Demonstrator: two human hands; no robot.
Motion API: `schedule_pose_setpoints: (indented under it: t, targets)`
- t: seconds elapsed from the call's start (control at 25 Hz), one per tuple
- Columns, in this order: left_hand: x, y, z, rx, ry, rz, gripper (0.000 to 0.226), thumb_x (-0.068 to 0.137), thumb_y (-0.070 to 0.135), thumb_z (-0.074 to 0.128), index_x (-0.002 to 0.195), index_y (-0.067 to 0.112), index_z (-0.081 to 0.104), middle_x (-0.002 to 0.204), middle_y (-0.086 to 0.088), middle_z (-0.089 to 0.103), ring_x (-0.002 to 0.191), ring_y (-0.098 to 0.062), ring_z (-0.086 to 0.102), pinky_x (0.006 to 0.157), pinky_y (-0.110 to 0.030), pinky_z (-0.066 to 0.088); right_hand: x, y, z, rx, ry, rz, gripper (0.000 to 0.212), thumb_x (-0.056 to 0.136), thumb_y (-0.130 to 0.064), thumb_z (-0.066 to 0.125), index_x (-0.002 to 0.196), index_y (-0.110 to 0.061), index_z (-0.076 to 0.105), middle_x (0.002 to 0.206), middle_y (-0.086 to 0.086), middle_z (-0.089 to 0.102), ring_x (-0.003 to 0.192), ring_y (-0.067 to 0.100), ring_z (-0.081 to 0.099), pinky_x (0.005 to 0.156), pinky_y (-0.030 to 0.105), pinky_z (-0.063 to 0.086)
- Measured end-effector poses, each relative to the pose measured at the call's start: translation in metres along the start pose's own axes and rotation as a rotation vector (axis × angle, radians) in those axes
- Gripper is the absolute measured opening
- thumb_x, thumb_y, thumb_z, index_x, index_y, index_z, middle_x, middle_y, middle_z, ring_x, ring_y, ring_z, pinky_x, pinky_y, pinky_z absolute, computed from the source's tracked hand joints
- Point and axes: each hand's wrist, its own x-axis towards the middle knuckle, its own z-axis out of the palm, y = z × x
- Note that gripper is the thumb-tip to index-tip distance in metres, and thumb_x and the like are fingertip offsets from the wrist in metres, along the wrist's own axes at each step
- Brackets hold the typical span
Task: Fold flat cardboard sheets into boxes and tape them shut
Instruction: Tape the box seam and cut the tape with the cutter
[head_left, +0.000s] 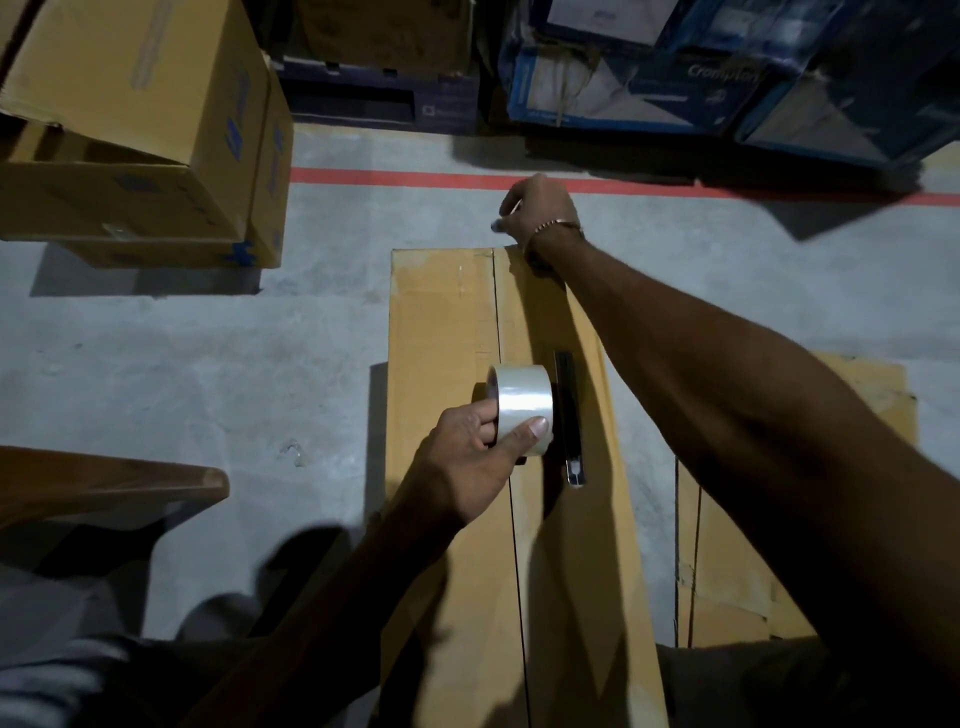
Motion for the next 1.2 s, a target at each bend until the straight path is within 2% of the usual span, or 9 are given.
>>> schedule_pose_setpoints:
  t: [0.12,0.2,0.28,0.4,0.56,0.72,0.84,0.96,1.2]
  targets:
    - [-0.002,0.001,-0.001,-0.015,-0.006,0.000,0.057,0.089,0.052,0.074,0.136,0.019,0.066,0.113,0.006,0.079,0.108,-0.012,0.074,0.103,-0.045,0.056,-0.030,0.012,-0.012,0.029,0.120,-0.257,0.038,0.094,-0.057,0.066,0.103,-0.022,0.078,0.100,-0.003,0.076,0.092,0.013,0.066,0.084,0.040,0.059]
    - [-0.003,0.001,-0.001,-0.059,0.005,-0.033,0.066,0.082,0.058,0.076,0.136,0.022,0.067,0.115,0.008,0.078,0.111,-0.014,0.073,0.105,-0.045,0.055,-0.051,0.024,-0.019,-0.066,0.001,-0.359,0.064,0.086,-0.079,0.055,0.116,-0.026,0.076,0.122,-0.001,0.071,0.114,0.017,0.059,0.093,0.037,0.049]
    - [-0.004,0.002,0.000,-0.083,0.022,-0.059,0.067,0.077,0.062,0.078,0.132,0.024,0.070,0.116,0.009,0.078,0.112,-0.015,0.073,0.105,-0.045,0.054,-0.058,0.035,-0.022,-0.055,-0.054,-0.356,0.080,0.080,-0.088,0.051,0.128,-0.027,0.071,0.138,0.002,0.063,0.130,0.022,0.051,0.099,0.038,0.041]
    - [-0.005,0.002,-0.001,-0.095,0.059,-0.079,0.053,0.079,0.059,0.080,0.118,0.023,0.078,0.112,0.007,0.079,0.110,-0.017,0.073,0.104,-0.045,0.055,-0.053,0.033,-0.017,0.061,-0.068,-0.256,0.080,0.083,-0.082,0.057,0.133,-0.020,0.068,0.141,0.007,0.063,0.130,0.025,0.055,0.098,0.039,0.041]
    - [-0.003,0.006,0.000,-0.101,0.090,-0.123,0.050,0.074,0.063,0.082,0.105,0.023,0.082,0.105,0.003,0.080,0.106,-0.021,0.074,0.103,-0.047,0.056,-0.052,0.030,-0.007,-0.093,-0.097,-0.225,0.086,0.074,-0.084,0.064,0.137,-0.025,0.063,0.143,0.008,0.059,0.135,0.030,0.048,0.108,0.050,0.035]
    - [-0.002,0.006,0.001,-0.115,0.069,-0.128,0.052,0.077,0.063,0.081,0.110,0.022,0.081,0.107,0.004,0.080,0.108,-0.020,0.073,0.105,-0.045,0.055,-0.065,0.038,-0.008,-0.176,-0.095,-0.325,0.103,0.071,-0.086,0.065,0.154,-0.029,0.044,0.166,0.012,0.029,0.157,0.034,0.012,0.121,0.060,0.014]
    - [-0.003,0.006,0.001,-0.137,0.048,-0.118,0.050,0.081,0.053,0.082,0.118,0.019,0.078,0.110,0.003,0.079,0.109,-0.018,0.073,0.106,-0.046,0.054,-0.089,0.049,-0.008,-0.247,-0.105,-0.353,0.118,0.067,-0.092,0.058,0.162,-0.030,0.028,0.172,0.013,0.009,0.159,0.034,-0.006,0.122,0.064,0.004]
    - [-0.004,0.007,0.001,-0.144,0.040,-0.089,0.050,0.082,0.050,0.083,0.120,0.017,0.077,0.111,0.002,0.079,0.110,-0.019,0.073,0.107,-0.046,0.054,-0.113,0.057,-0.008,-0.338,-0.134,-0.404,0.130,0.062,-0.098,0.051,0.164,-0.026,0.017,0.173,0.013,0.004,0.159,0.034,-0.007,0.123,0.063,0.005]
    - [-0.017,0.001,0.009,-0.094,0.094,-0.045,0.044,0.091,0.043,0.076,0.128,0.018,0.071,0.112,0.004,0.078,0.108,-0.015,0.073,0.106,-0.043,0.054,-0.125,0.055,-0.008,-0.332,-0.170,-0.382,0.124,0.071,-0.090,0.057,0.165,-0.022,0.014,0.173,0.010,0.005,0.159,0.030,0.002,0.124,0.061,0.009]
